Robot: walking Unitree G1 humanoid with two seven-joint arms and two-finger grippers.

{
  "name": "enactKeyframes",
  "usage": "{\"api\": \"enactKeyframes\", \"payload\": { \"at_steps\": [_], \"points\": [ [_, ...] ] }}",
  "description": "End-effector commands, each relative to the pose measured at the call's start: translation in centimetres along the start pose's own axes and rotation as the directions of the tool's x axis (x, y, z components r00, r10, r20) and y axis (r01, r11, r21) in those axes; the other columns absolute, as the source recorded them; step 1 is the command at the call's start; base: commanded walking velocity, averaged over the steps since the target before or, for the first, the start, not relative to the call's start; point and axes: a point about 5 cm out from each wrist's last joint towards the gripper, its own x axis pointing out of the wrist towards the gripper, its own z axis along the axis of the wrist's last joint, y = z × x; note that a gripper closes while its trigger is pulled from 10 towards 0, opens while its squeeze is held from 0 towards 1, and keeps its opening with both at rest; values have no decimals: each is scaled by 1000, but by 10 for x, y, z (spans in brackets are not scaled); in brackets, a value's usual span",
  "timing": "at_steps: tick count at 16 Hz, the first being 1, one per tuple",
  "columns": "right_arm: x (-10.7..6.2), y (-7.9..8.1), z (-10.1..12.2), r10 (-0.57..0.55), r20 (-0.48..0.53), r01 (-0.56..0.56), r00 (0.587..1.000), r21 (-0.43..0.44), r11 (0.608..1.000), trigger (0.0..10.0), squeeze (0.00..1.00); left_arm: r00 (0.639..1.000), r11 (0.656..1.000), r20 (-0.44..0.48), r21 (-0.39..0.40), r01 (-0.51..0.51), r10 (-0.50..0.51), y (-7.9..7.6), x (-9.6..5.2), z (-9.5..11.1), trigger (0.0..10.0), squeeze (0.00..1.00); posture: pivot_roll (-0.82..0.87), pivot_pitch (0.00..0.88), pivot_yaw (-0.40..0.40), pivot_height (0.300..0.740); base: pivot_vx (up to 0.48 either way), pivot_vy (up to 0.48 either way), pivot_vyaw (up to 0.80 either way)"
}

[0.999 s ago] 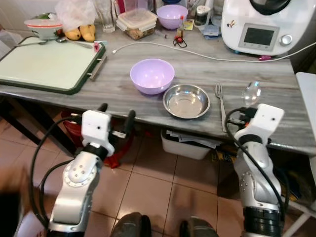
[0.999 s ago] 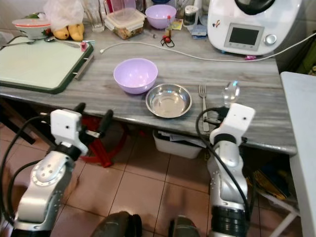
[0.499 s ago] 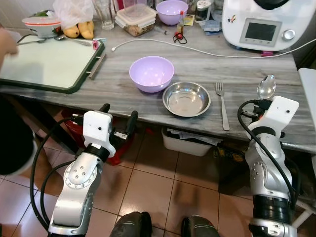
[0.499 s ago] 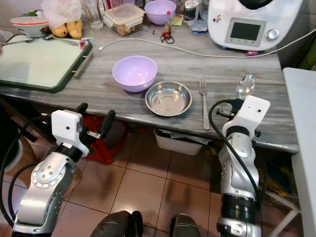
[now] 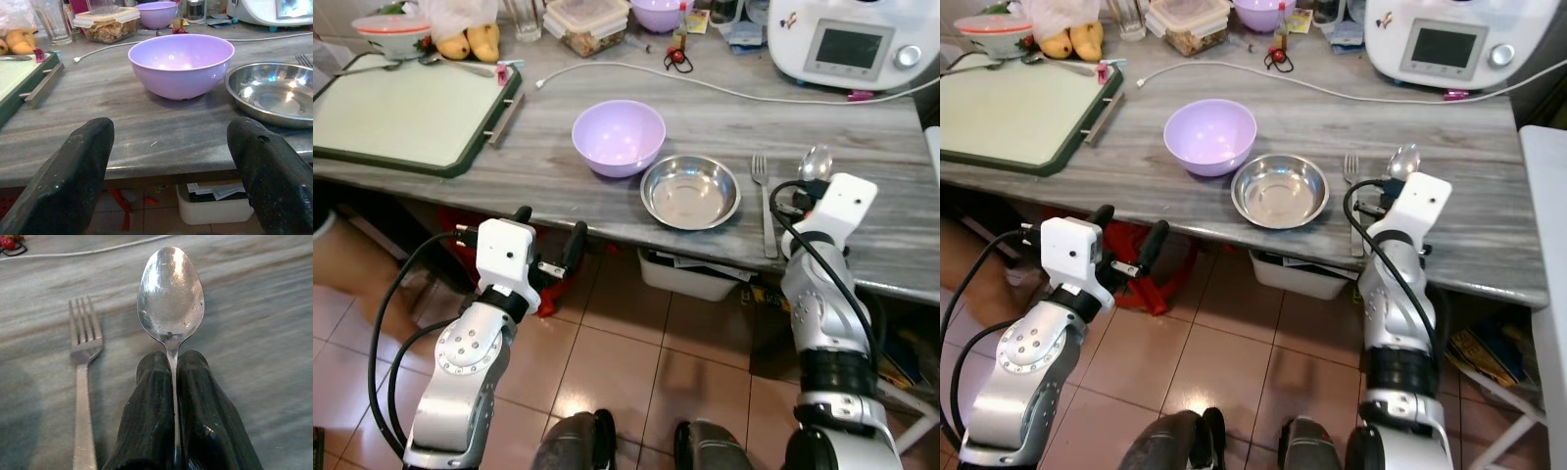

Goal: Setting the table

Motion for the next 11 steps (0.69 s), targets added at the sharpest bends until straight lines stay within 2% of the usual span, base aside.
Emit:
{"api": "enactKeyframes", "payload": {
  "at_steps": [1, 4, 11],
  "points": [
    [2, 5, -1, 7, -7, -7, 1000, 11, 1000, 10000, 0, 1000, 1000, -3, 6, -4, 4, 1, -4, 2, 10000, 0, 35, 198, 82, 740, 0, 0, 0],
    [4, 7, -6, 14, -41, -13, 999, 8, 1000, 10000, 0, 1000, 1000, -7, 5, -2, 2, 0, -4, 2, 10000, 0, 36, 200, 77, 740, 0, 0, 0],
    [3, -2, -16, 27, -99, -31, 995, -42, 999, 10000, 0, 1000, 1000, -14, 1, -1, 1, 0, -4, 1, 10000, 0, 30, 202, 76, 740, 0, 0, 0]
  ]
}}
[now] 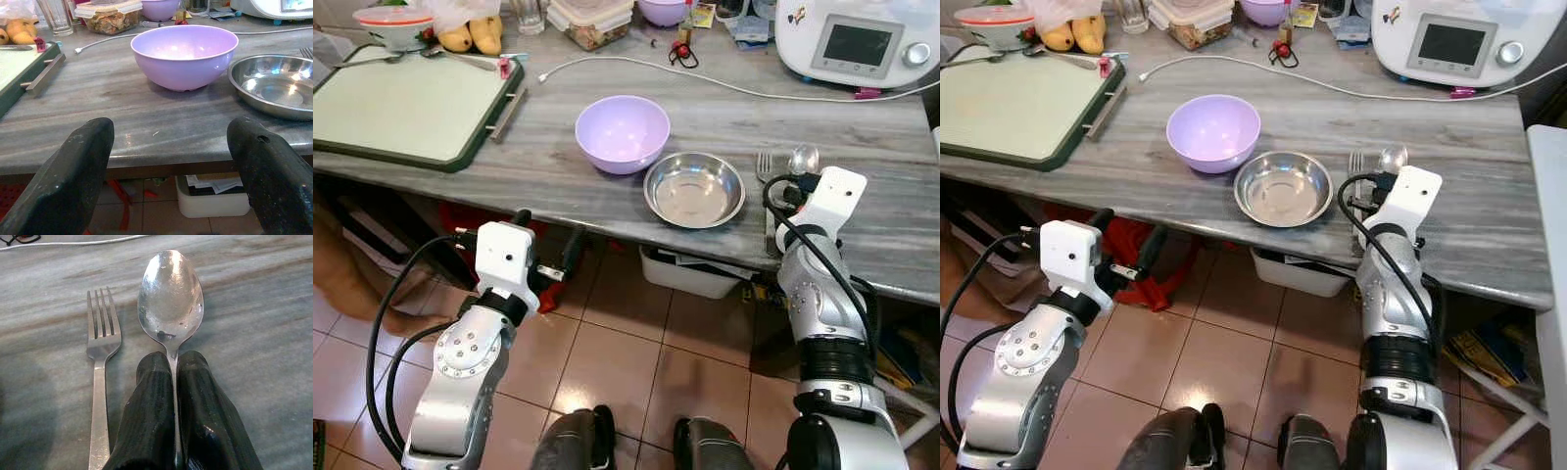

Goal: Setting the table

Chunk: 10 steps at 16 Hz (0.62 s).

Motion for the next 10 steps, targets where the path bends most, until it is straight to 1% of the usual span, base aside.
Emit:
{"api": "enactKeyframes", "payload": {
  "at_steps": [1, 5, 10],
  "points": [
    [-3, -7, -18, 2, -87, -5, 996, -33, 999, 10000, 0, 1000, 1000, 3, 7, -2, 2, 1, -3, 3, 10000, 0, 29, 201, 76, 740, 0, 0, 0],
    [-7, -14, -24, 10, -117, -16, 993, -54, 998, 10000, 0, 1000, 1000, 1, 7, 0, -1, 1, -2, 2, 10000, 0, 27, 202, 76, 740, 0, 0, 0],
    [-13, -19, -30, 28, -141, -40, 990, -79, 996, 10000, 0, 1000, 1000, -2, 9, 1, -1, 1, -2, 2, 10000, 0, 27, 204, 78, 740, 0, 0, 0]
  ]
}}
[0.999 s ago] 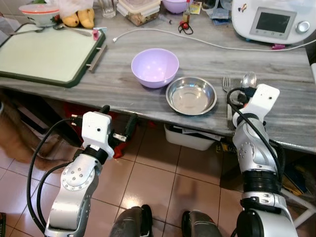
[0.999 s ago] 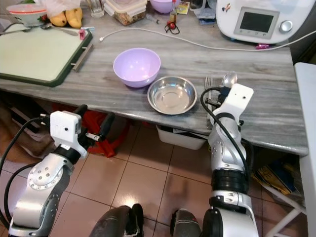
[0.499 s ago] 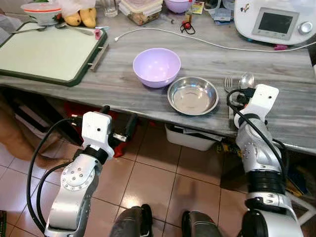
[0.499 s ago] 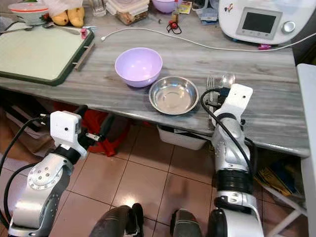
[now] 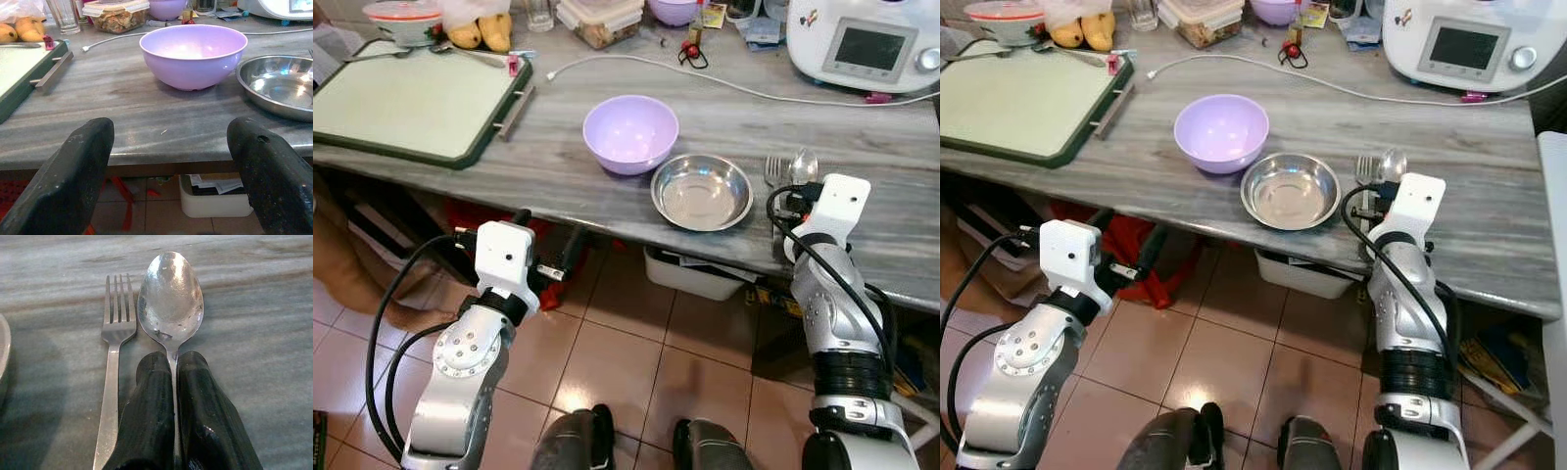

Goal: Setting the table

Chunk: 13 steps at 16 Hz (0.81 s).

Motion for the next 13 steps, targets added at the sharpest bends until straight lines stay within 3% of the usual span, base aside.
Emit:
{"api": "enactKeyframes", "payload": {
  "at_steps": [1, 3, 4, 5, 13],
  "points": [
    [-6, -6, -28, -11, -123, 9, 992, -12, 1000, 10000, 0, 1000, 1000, -3, 9, 0, 0, 1, -2, 1, 10000, 0, 27, 203, 78, 740, 0, 0, 0],
    [-8, -10, -30, -28, -134, 24, 991, -26, 999, 10000, 0, 1000, 1000, -3, 11, 0, 1, 1, -1, 1, 10000, 0, 27, 202, 76, 740, 0, 0, 0],
    [-9, -13, -30, -43, -128, 38, 991, -39, 999, 10000, 180, 1000, 1000, -2, 11, -1, 1, 1, -1, 1, 10000, 0, 25, 200, 76, 740, 0, 0, 0],
    [-10, -15, -29, -45, -120, 41, 992, -36, 999, 10000, 1000, 1000, 1000, -1, 11, -1, 1, 1, -1, 1, 10000, 0, 25, 199, 75, 740, 0, 0, 0],
    [-9, -23, -9, -56, -30, 54, 998, -72, 996, 10000, 1000, 1000, 1000, 2, 12, -5, 5, 2, -1, 2, 10000, 0, 23, 191, 74, 740, 0, 0, 0]
  ]
}}
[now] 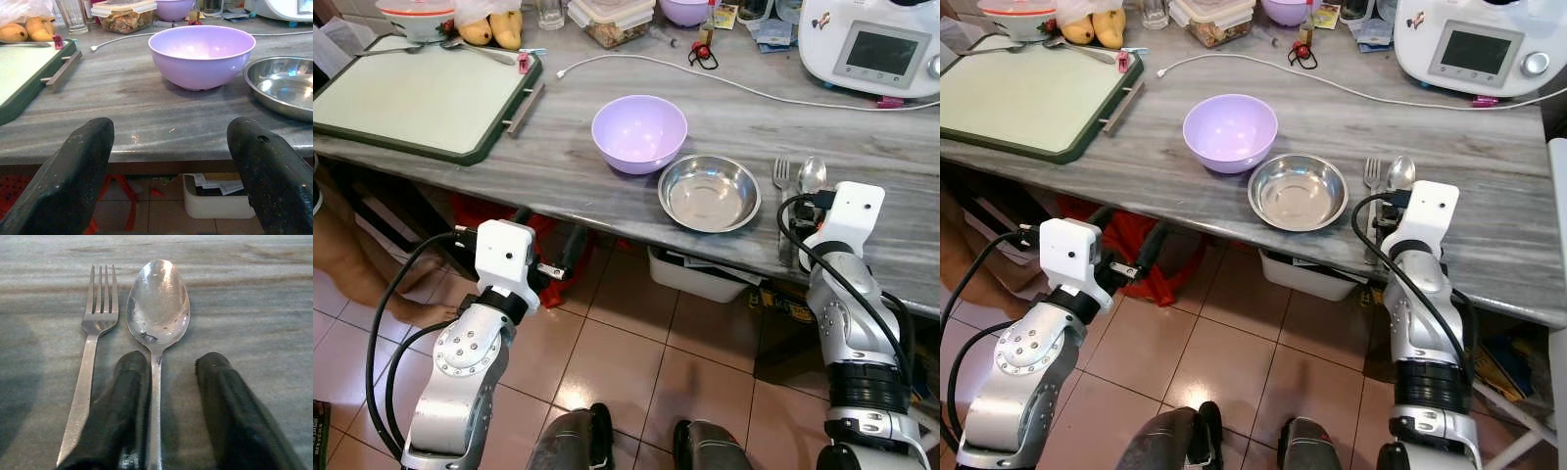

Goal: Setting the table

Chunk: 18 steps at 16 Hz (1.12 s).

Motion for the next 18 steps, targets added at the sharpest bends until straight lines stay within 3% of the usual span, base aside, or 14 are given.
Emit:
{"api": "enactKeyframes", "payload": {
  "at_steps": [1, 3, 4, 9, 17, 18],
  "points": [
    [-4, -4, -4, -9, -7, 9, 1000, -1, 1000, 10000, 1000, 1000, 1000, -3, 10, -7, 7, 2, -2, 0, 10000, 0, 21, 186, 74, 740, 0, 0, 0],
    [-9, 0, 14, 17, 110, -18, 994, 14, 1000, 10000, 1000, 1000, 1000, -3, 7, -20, 20, 2, -2, 0, 10000, 0, 17, 170, 73, 740, 0, 0, 0],
    [-16, 9, 28, 65, 222, -65, 973, -10, 998, 10000, 1000, 997, 997, -20, 1, -71, 71, 5, 1, -3, 10000, 0, 15, 165, 72, 740, 0, 0, 0],
    [-35, 23, 43, 85, 344, -94, 935, 9, 996, 10000, 1000, 995, 995, -16, 9, -102, 102, 6, 8, -4, 10000, 0, -3, 129, 62, 740, 0, 0, 0],
    [-59, 41, 21, 144, 312, -149, 939, -8, 989, 10000, 1000, 991, 991, -11, 29, -133, 133, 3, 14, -9, 10000, 0, -21, 105, 54, 740, -30, 0, 0],
    [-58, 43, 20, 142, 309, -146, 940, -11, 989, 10000, 294, 991, 990, 1, 36, -137, 137, 4, 17, -7, 10000, 0, -20, 102, 55, 740, -240, 0, 0]
  ]
}}
